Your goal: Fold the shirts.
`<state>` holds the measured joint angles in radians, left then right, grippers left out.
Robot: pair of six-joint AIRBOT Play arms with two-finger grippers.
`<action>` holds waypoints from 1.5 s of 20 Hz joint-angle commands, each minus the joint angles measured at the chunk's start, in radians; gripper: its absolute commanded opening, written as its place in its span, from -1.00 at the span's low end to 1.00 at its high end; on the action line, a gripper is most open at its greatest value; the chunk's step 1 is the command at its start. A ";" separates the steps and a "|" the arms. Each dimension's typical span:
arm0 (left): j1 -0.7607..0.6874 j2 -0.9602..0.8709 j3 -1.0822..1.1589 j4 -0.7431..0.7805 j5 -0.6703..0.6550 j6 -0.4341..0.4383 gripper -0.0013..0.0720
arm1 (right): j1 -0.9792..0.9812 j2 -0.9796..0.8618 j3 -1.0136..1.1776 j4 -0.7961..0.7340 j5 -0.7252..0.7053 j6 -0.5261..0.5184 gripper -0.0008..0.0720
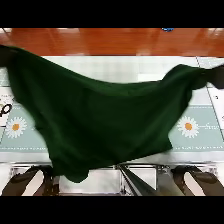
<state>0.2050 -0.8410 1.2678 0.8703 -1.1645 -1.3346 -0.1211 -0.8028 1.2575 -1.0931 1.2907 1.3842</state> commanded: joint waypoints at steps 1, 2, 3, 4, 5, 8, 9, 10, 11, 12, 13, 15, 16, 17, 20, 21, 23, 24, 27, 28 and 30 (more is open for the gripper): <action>-0.011 -0.300 -0.051 -0.167 0.135 0.092 -0.92 | -0.001 -0.250 -0.068 0.054 -0.217 -0.083 -0.92; -0.025 -0.393 -0.024 -0.193 0.188 0.093 -0.92 | 0.000 -0.342 -0.064 0.074 -0.308 -0.101 -0.92; -0.047 -0.471 0.005 -0.197 0.260 0.094 -0.92 | 0.009 -0.432 -0.057 0.113 -0.399 -0.109 -0.92; -0.076 -0.539 0.034 -0.198 0.337 0.100 -0.92 | 0.013 -0.513 -0.040 0.151 -0.459 -0.111 -0.92; -0.106 -0.602 0.067 -0.198 0.413 0.100 -0.92 | 0.018 -0.600 -0.007 0.203 -0.492 -0.111 -0.92; -0.162 -0.734 0.177 -0.198 0.499 0.101 -0.92 | 0.010 -0.801 0.125 0.317 -0.475 -0.090 -0.90; -0.166 -0.761 0.208 -0.198 0.499 0.099 -0.91 | -0.005 -0.843 0.167 0.340 -0.465 -0.069 -0.61; -0.166 -0.775 0.228 -0.195 0.499 0.101 -0.58 | -0.021 -0.869 0.202 0.357 -0.448 -0.054 -0.15; -0.157 -0.777 0.241 -0.179 0.483 0.095 0.42 | -0.047 -0.879 0.238 0.357 -0.421 -0.050 0.12; -0.129 -0.774 0.262 -0.139 0.411 0.092 0.42 | -0.080 -0.877 0.266 0.349 -0.379 -0.050 0.14; -0.090 -0.769 0.288 -0.089 0.306 0.076 0.42 | -0.130 -0.873 0.298 0.343 -0.298 -0.053 0.14; 0.017 -0.762 0.321 0.059 0.034 -0.005 0.42 | -0.244 -0.846 0.318 0.277 -0.134 -0.054 0.10; 0.072 -0.757 0.316 0.100 -0.101 -0.002 0.42 | -0.296 -0.827 0.317 0.204 -0.058 -0.057 0.10; 0.129 -0.745 0.297 0.122 -0.219 0.015 0.42 | -0.348 -0.798 0.302 0.115 0.020 -0.058 0.10; 0.295 -0.615 0.051 0.132 -0.275 0.001 0.42 | -0.467 -0.637 0.040 0.048 0.026 -0.057 0.11; 0.343 -0.555 -0.069 0.132 -0.244 -0.006 0.42 | -0.496 -0.558 -0.113 0.073 -0.036 -0.058 0.11; 0.436 -0.451 -0.310 0.132 -0.190 -0.005 0.42 | -0.532 -0.414 -0.394 0.146 -0.145 -0.115 0.11; 0.480 -0.418 -0.410 0.123 -0.184 -0.005 0.42 | -0.539 -0.356 -0.500 0.175 -0.176 -0.145 0.11; 0.541 -0.398 -0.607 0.001 -0.198 0.060 0.42 | -0.539 -0.247 -0.690 0.241 -0.219 -0.180 0.11; 0.536 -0.401 -0.647 -0.022 -0.193 0.082 0.42 | -0.539 -0.232 -0.710 0.254 -0.219 -0.185 0.11; 0.523 -0.409 -0.695 -0.018 -0.155 0.093 0.42 | -0.539 -0.227 -0.713 0.253 -0.187 -0.186 0.11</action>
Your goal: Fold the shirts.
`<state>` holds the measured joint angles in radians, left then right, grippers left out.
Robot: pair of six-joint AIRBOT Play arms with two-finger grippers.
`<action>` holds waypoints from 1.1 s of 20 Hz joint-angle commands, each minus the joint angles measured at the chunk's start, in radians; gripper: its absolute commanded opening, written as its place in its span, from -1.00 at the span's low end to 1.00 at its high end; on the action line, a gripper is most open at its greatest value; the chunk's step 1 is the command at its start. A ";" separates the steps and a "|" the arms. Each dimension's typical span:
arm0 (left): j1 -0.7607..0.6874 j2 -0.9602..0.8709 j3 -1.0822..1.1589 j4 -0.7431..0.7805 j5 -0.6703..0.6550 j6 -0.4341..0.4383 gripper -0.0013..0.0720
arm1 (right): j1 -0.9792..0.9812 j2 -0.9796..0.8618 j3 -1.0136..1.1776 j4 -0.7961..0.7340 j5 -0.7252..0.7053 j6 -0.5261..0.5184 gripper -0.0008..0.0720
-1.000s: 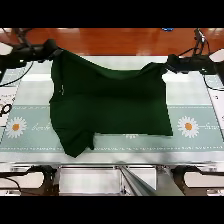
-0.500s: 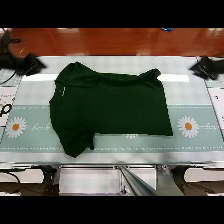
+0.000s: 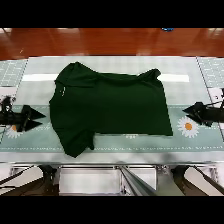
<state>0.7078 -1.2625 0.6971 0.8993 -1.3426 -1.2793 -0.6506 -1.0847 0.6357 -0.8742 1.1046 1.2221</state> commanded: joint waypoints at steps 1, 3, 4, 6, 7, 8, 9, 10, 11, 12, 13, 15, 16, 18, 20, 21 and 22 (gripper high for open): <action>0.014 0.008 -0.137 -0.047 0.043 0.037 0.42 | -0.009 0.055 -0.092 0.034 0.009 -0.024 0.11; -0.007 -0.006 -0.144 -0.043 0.074 0.037 0.42 | -0.008 0.055 -0.092 0.034 0.020 -0.024 0.11; -0.023 -0.016 -0.144 -0.045 0.090 0.037 0.42 | -0.008 0.055 -0.092 0.034 0.025 -0.024 0.11; -0.072 -0.033 -0.144 -0.051 0.119 0.037 0.42 | -0.008 0.055 -0.092 0.034 0.030 -0.024 0.11; -0.103 -0.043 -0.144 -0.051 0.138 0.037 0.42 | -0.008 0.055 -0.092 0.034 0.030 -0.023 0.11; -0.138 -0.056 -0.144 -0.055 0.166 0.037 0.41 | -0.008 0.055 -0.092 0.034 0.030 -0.023 0.11; -0.175 -0.070 -0.140 -0.059 0.194 0.037 0.41 | -0.008 0.055 -0.092 0.034 0.030 -0.023 0.11; -0.208 -0.081 -0.134 -0.065 0.202 0.037 0.26 | -0.008 0.055 -0.090 0.031 0.037 -0.024 0.11; -0.238 -0.087 -0.123 -0.060 0.200 0.042 -0.55 | -0.014 0.055 -0.081 0.005 0.047 -0.024 0.11; -0.255 -0.086 -0.112 -0.063 0.192 0.065 -0.92 | -0.031 0.055 -0.067 -0.043 0.062 -0.014 0.11; -0.264 -0.086 -0.096 -0.062 0.178 0.068 -0.92 | -0.060 0.055 -0.060 -0.087 0.076 0.006 0.11; -0.264 -0.084 -0.072 -0.062 0.165 0.068 -0.92 | -0.121 0.055 -0.069 -0.196 0.141 0.072 0.11; -0.264 -0.084 -0.067 -0.062 0.166 0.068 -0.92 | -0.132 0.055 -0.090 -0.237 0.179 0.101 0.11; -0.265 -0.084 -0.065 -0.062 0.171 0.068 -0.92 | -0.130 0.055 -0.146 -0.216 0.206 0.116 0.11; -0.265 -0.084 -0.065 -0.062 0.183 0.068 -0.92 | -0.113 0.055 -0.186 -0.158 0.174 0.089 0.11; -0.265 -0.084 -0.065 -0.062 0.193 0.067 -0.92 | -0.080 0.055 -0.187 -0.140 0.162 0.084 0.11; -0.265 -0.084 -0.065 -0.062 0.200 0.066 -0.92 | -0.048 0.053 -0.187 -0.128 0.148 0.081 0.11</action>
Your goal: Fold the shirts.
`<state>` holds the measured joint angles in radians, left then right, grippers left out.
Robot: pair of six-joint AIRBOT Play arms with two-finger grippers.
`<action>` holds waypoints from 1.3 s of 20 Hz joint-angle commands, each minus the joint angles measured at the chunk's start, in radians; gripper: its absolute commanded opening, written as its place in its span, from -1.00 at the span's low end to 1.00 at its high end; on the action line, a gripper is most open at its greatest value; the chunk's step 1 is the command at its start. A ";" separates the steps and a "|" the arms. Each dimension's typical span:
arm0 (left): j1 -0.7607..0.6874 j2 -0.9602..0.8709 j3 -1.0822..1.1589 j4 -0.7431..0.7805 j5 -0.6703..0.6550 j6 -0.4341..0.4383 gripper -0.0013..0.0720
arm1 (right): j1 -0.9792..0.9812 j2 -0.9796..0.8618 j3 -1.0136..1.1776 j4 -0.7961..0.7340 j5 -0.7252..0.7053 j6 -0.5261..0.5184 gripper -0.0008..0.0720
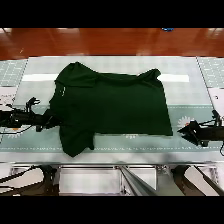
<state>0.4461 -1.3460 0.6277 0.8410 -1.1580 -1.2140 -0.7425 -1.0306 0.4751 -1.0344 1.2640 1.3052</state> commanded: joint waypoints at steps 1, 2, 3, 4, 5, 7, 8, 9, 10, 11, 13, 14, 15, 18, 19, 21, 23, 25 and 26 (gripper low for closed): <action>-0.003 -0.001 0.004 -0.004 0.016 0.002 -0.92 | 0.073 -0.010 -0.026 0.042 -0.024 0.002 0.11; -0.003 -0.001 0.004 -0.004 0.017 0.002 -0.92 | 0.098 -0.032 -0.026 0.061 -0.031 0.002 0.11; -0.003 -0.001 0.004 -0.004 0.016 0.002 -0.92 | 0.119 -0.060 -0.026 0.080 -0.042 0.001 0.11; -0.003 -0.001 0.004 -0.004 0.015 0.002 -0.92 | 0.142 -0.088 -0.025 0.106 -0.063 -0.002 0.11; -0.003 -0.001 0.004 -0.004 0.013 0.002 -0.92 | 0.166 -0.114 -0.023 0.137 -0.091 -0.005 0.11; -0.004 -0.001 0.004 -0.004 0.013 0.001 -0.92 | 0.213 -0.163 -0.014 0.189 -0.137 -0.007 0.11; -0.004 -0.001 0.004 -0.004 0.013 0.001 -0.92 | 0.245 -0.187 -0.006 0.211 -0.148 -0.014 0.02; -0.004 0.000 0.005 -0.006 0.013 0.001 -0.92 | 0.275 -0.205 0.008 0.234 -0.149 -0.033 -0.39; -0.004 0.000 0.015 -0.011 0.003 0.002 -0.92 | 0.297 -0.210 0.029 0.267 -0.135 -0.083 -0.91; -0.004 0.006 0.038 -0.012 -0.017 0.002 -0.92 | 0.314 -0.208 0.067 0.291 -0.103 -0.112 -0.92; -0.001 0.044 0.117 -0.027 -0.060 0.002 -0.92 | 0.328 -0.192 0.191 0.290 -0.027 -0.113 -0.92; 0.005 0.079 0.174 -0.069 -0.073 0.003 -0.92 | 0.328 -0.175 0.272 0.293 -0.001 -0.101 -0.92; 0.014 0.116 0.233 -0.135 -0.074 0.003 -0.92 | 0.328 -0.154 0.378 0.291 0.023 -0.082 -0.92; 0.018 0.225 0.483 -0.338 -0.065 0.010 -0.92 | 0.328 -0.086 0.725 0.291 0.031 -0.027 -0.92; 0.011 0.250 0.578 -0.344 -0.057 -0.001 -0.92 | 0.328 -0.069 0.848 0.292 0.031 -0.016 -0.92; 0.006 0.291 0.769 -0.344 -0.040 -0.046 -0.92 | 0.335 -0.039 1.049 0.291 0.032 0.002 -0.92; 0.009 0.333 0.940 -0.310 -0.035 -0.052 -0.92 | 0.334 0.000 1.227 0.284 0.030 0.015 -0.92; 0.009 0.392 1.071 -0.211 -0.035 -0.066 -0.92 | 0.334 0.049 1.352 0.249 0.024 0.021 -0.92; 0.009 0.432 1.113 -0.152 -0.035 -0.064 -0.92 | 0.334 0.080 1.387 0.227 0.014 0.021 -0.92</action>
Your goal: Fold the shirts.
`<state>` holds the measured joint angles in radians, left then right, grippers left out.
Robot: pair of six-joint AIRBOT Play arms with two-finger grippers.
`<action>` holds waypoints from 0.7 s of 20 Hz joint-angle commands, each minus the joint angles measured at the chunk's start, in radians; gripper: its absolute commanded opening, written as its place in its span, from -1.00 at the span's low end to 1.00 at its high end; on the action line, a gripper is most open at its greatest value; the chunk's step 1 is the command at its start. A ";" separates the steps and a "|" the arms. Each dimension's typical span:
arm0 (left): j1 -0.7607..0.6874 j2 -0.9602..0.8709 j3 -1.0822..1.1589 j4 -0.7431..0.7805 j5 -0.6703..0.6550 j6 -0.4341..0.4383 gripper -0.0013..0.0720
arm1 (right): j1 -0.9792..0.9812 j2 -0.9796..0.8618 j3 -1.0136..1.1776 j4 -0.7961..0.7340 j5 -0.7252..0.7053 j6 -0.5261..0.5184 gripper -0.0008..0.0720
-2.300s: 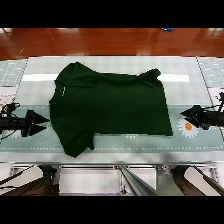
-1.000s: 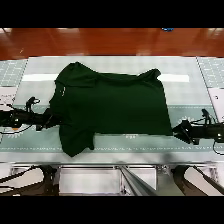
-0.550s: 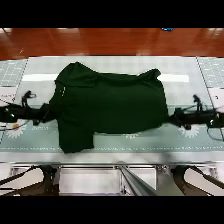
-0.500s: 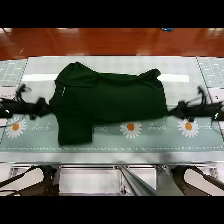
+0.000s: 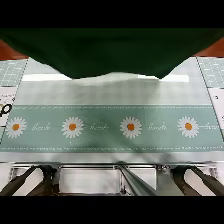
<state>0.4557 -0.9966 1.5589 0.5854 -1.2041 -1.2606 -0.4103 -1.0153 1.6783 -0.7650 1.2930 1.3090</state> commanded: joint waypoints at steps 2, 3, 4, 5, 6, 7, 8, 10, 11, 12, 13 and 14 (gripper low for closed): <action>-0.002 0.177 0.195 0.208 0.010 -0.030 -0.92 | 0.002 0.148 0.203 -0.097 -0.033 0.018 -0.92; -0.002 0.226 0.195 0.240 0.012 -0.048 -0.92 | 0.002 0.190 0.203 -0.134 -0.028 0.024 -0.92; -0.007 0.280 0.195 0.273 0.026 -0.060 -0.92 | 0.002 0.232 0.203 -0.166 0.001 0.036 -0.92; -0.018 0.333 0.195 0.313 0.047 -0.061 -0.92 | 0.002 0.269 0.203 -0.204 0.042 0.042 -0.92; -0.035 0.386 0.195 0.366 0.056 -0.062 -0.92 | 0.002 0.302 0.202 -0.255 0.074 0.063 -0.92; -0.057 0.432 0.195 0.428 0.053 -0.078 -0.92 | 0.002 0.330 0.202 -0.294 0.093 0.082 -0.92; -0.085 0.473 0.195 0.498 0.047 -0.113 -0.92 | 0.002 0.351 0.202 -0.315 0.102 0.083 -0.92; -0.145 0.533 0.195 0.627 0.042 -0.158 -0.92 | 0.002 0.377 0.202 -0.338 0.136 0.099 -0.92; -0.170 0.551 0.195 0.692 0.052 -0.175 -0.92 | 0.002 0.383 0.201 -0.338 0.154 0.112 -0.92; -0.187 0.562 0.195 0.748 0.068 -0.205 -0.92 | 0.002 0.383 0.196 -0.322 0.165 0.114 -0.92; -0.196 0.562 0.195 0.770 0.061 -0.223 -0.92 | 0.002 0.383 0.181 -0.312 0.166 0.113 -0.92; -0.199 0.553 0.193 0.769 0.025 -0.223 -0.92 | 0.002 0.383 0.153 -0.307 0.166 0.117 -0.92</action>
<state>0.2951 -0.4751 1.7512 1.2186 -1.1545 -1.4296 -0.4091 -0.6506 1.8603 -1.0618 1.4269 1.4075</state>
